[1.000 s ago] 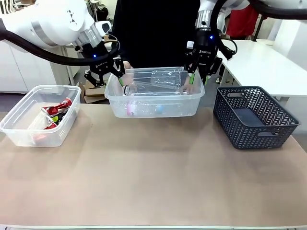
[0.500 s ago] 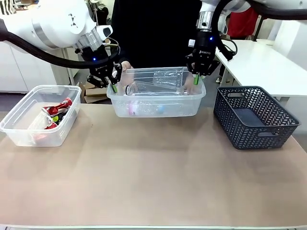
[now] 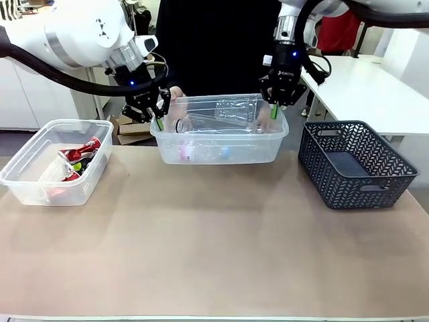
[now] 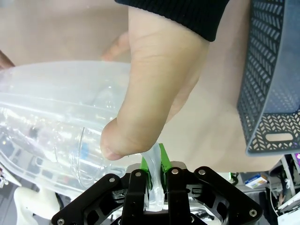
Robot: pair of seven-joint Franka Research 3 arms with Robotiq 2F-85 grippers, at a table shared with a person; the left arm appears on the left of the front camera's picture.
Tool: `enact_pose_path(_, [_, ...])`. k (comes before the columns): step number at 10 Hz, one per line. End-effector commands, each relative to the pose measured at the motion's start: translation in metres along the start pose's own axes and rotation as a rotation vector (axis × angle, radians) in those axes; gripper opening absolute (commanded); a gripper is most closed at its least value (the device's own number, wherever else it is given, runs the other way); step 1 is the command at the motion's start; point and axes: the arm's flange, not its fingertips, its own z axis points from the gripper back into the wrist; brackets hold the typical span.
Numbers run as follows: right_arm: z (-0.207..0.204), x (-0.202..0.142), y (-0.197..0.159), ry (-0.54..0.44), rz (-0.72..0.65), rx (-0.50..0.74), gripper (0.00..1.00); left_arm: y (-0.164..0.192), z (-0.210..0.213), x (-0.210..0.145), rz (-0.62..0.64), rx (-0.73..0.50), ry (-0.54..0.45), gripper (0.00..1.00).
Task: Sort the waste into each basket.
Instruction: Release the Organizing box you were holding.
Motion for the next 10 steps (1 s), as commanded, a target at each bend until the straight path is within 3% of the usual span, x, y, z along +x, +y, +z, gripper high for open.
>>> enact_pose_path(1, [0.0,-0.003,0.005,0.013,0.016,0.007,0.0,-0.002,0.003,-0.001,0.009,-0.015,-0.002,0.0])
enact_pose_path(5, [0.0,-0.003,0.005,0.013,0.016,0.007,0.0,-0.002,0.003,-0.001,0.009,-0.015,-0.002,0.0])
enact_pose_path(6, [0.0,0.0,0.0,0.002,0.0,-0.001,0.62,0.0,0.0,0.0,0.0,0.001,0.003,0.47])
enact_pose_path(7, [0.014,-0.016,-0.004,-0.059,-0.021,-0.017,0.62,-0.003,0.01,-0.006,-0.003,0.037,-0.011,0.65])
enact_pose_path(8, [0.03,-0.034,-0.014,-0.092,-0.012,-0.007,1.0,-0.007,0.027,-0.014,-0.022,0.032,-0.031,1.0])
enact_pose_path(9, [0.041,-0.047,-0.021,-0.118,-0.022,0.006,0.65,-0.008,0.04,-0.022,-0.027,0.03,-0.053,1.0])
enact_pose_path(10, [0.047,-0.057,-0.026,-0.152,-0.034,0.002,1.0,-0.008,0.049,-0.029,-0.035,0.023,-0.075,1.0])
